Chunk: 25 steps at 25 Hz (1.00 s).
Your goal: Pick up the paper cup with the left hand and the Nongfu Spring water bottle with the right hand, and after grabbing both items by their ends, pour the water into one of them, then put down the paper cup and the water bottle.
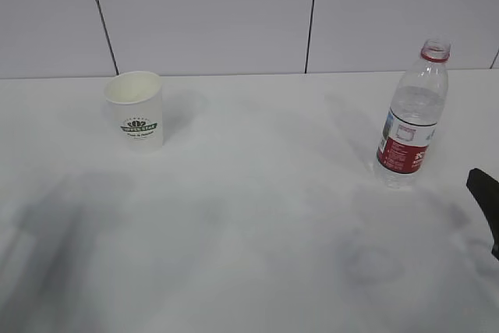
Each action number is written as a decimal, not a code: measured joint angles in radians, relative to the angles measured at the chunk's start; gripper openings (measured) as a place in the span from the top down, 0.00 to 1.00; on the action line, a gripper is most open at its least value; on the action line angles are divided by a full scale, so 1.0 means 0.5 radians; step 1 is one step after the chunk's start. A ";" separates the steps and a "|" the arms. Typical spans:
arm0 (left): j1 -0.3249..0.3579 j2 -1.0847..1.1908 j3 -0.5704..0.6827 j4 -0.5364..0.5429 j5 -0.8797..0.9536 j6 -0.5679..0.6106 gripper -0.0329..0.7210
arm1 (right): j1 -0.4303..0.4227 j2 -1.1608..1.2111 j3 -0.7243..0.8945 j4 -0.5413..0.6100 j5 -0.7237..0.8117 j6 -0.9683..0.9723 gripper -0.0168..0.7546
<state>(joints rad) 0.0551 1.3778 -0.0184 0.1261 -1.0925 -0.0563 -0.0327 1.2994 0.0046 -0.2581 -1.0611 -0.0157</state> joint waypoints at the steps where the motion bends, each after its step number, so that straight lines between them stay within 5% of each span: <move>1: 0.000 0.018 0.000 0.000 0.012 0.000 0.24 | 0.000 0.000 0.000 0.000 0.000 0.010 0.22; 25: 0.000 0.445 0.000 0.319 -0.101 -0.005 0.27 | 0.000 0.000 0.000 -0.154 -0.019 0.031 0.22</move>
<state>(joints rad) 0.0551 1.6001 -0.0184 0.2858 -1.1431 -0.0587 -0.0327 1.2994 0.0046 -0.3351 -1.0705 0.0000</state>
